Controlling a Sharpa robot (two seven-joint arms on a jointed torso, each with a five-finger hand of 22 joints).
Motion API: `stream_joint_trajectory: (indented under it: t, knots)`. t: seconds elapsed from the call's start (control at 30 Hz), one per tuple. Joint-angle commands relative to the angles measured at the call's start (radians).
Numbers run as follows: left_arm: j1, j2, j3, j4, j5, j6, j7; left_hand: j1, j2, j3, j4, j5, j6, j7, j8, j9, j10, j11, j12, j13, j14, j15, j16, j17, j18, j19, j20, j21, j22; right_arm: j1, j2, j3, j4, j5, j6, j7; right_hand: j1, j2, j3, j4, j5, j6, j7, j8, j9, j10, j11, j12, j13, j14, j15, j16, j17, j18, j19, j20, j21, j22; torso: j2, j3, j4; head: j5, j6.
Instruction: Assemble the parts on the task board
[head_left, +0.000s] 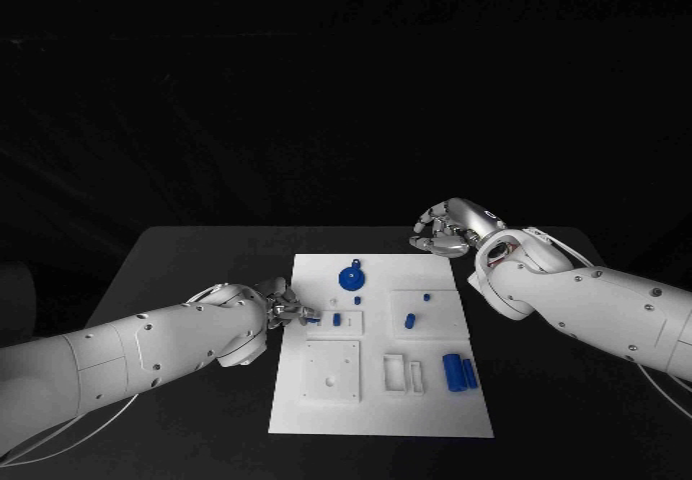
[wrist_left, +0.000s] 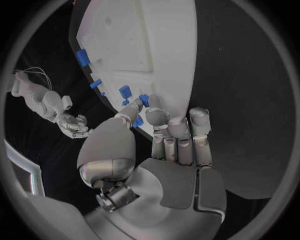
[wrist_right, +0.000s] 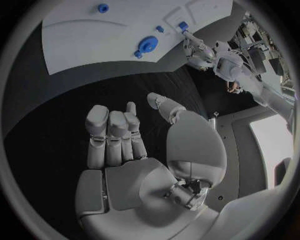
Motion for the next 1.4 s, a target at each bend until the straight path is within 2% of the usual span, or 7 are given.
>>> stream_joint_trajectory:
  t: [0.03,0.2,0.33,0.47,0.73,1.1,1.4]
  knots:
    - [-0.005,-0.002,-0.004,-0.003,-0.013,0.060,-0.028,-0.004,-0.004,0.001,0.006,-0.003,0.008,0.002,-0.004,0.000,-0.004,0.001,-0.002,-0.002,0.002,0.000,-0.002,-0.001,0.005,-0.003,-0.117,-0.005,0.008,-0.001,0.000,0.000,0.001,-0.003,0.008,0.008,-0.009,0.004,-0.003,0.003,0.004,0.000,0.008,-0.006,0.001,-0.006,-0.001,-0.003,-0.001,0.010,-0.001,-0.003,0.001,0.109,0.001,-0.007,-0.004,0.007,0.000,0.0001,-0.0010,0.001,-0.001]
    - [-0.005,0.000,-0.004,-0.005,-0.013,0.056,-0.025,-0.010,-0.015,0.004,0.014,-0.005,0.010,0.001,-0.004,0.000,-0.003,0.000,-0.002,-0.002,0.002,0.000,-0.002,-0.001,0.006,-0.002,-0.117,-0.006,0.007,-0.001,0.000,0.000,0.001,-0.002,0.007,0.008,-0.009,0.004,-0.003,0.004,0.004,0.000,0.008,-0.006,0.001,-0.006,-0.001,-0.003,-0.001,0.010,-0.001,-0.003,0.001,0.109,0.001,-0.007,-0.004,0.007,0.001,0.0002,-0.0002,0.001,0.000]
    - [-0.005,0.002,-0.004,-0.004,-0.009,0.051,-0.019,-0.031,-0.076,0.042,0.075,-0.081,0.010,0.000,-0.003,-0.002,-0.002,0.000,-0.002,-0.004,0.002,-0.001,-0.001,-0.002,0.008,0.003,-0.120,-0.009,0.005,-0.002,0.000,0.000,0.000,-0.001,0.006,0.008,-0.011,0.004,-0.004,0.005,0.004,0.000,0.008,-0.006,0.001,-0.006,-0.001,-0.003,-0.001,0.010,-0.001,-0.004,0.002,0.109,0.001,-0.007,-0.004,0.007,0.000,0.0000,0.0001,0.001,-0.001]
    - [-0.005,0.001,-0.004,-0.007,-0.008,0.046,-0.021,-0.049,-0.112,0.055,0.124,-0.097,0.008,0.001,-0.001,-0.001,-0.003,-0.001,-0.001,-0.004,0.001,-0.002,0.000,-0.002,0.009,0.003,-0.120,-0.010,0.006,-0.002,0.000,0.000,0.000,0.001,0.005,0.009,-0.012,0.004,-0.004,0.005,0.004,0.000,0.008,-0.006,0.001,-0.006,-0.001,-0.003,-0.002,0.010,-0.001,-0.004,0.002,0.109,0.001,-0.007,-0.004,0.007,0.000,0.0005,-0.0004,0.002,0.000]
    - [-0.005,0.000,-0.004,-0.018,-0.015,0.060,-0.029,-0.053,-0.127,0.044,0.161,-0.099,-0.014,0.007,-0.006,0.000,-0.022,0.004,-0.009,-0.005,-0.015,-0.001,-0.010,-0.006,0.009,-0.007,-0.119,-0.014,0.008,-0.002,-0.001,0.000,0.001,0.003,0.003,0.009,-0.015,0.003,-0.006,0.007,0.004,-0.001,0.008,-0.006,0.001,-0.006,-0.001,-0.003,-0.002,0.010,0.000,-0.004,0.002,0.109,0.001,-0.007,-0.004,0.007,0.000,0.0010,-0.0013,0.002,0.001]
    - [-0.005,0.003,-0.004,-0.016,0.019,0.079,-0.008,-0.002,-0.113,0.032,0.192,-0.098,-0.119,0.040,-0.067,-0.029,-0.051,0.034,-0.008,-0.006,-0.043,0.025,-0.011,-0.007,0.003,-0.030,-0.114,-0.022,0.011,-0.002,-0.001,0.000,0.001,0.003,0.003,0.009,-0.017,0.003,-0.006,0.009,0.004,-0.001,0.008,-0.007,0.001,-0.006,-0.001,-0.003,-0.002,0.010,0.000,-0.004,0.002,0.109,0.001,-0.007,-0.005,0.007,0.001,0.0003,-0.0009,0.002,-0.001]
    - [-0.004,0.003,-0.004,-0.015,0.079,0.093,0.012,0.094,-0.032,0.002,0.139,-0.088,-0.170,0.062,-0.114,-0.052,-0.063,0.055,-0.001,-0.006,-0.055,0.045,-0.007,-0.007,-0.004,-0.044,-0.109,-0.019,0.016,-0.002,0.000,0.000,0.000,0.003,0.004,0.008,-0.017,0.004,-0.006,0.009,0.005,-0.003,0.008,-0.008,0.001,-0.006,-0.001,-0.003,-0.002,0.010,0.000,-0.004,0.002,0.109,0.001,-0.007,-0.005,0.007,0.001,0.0003,-0.0001,0.003,-0.002]
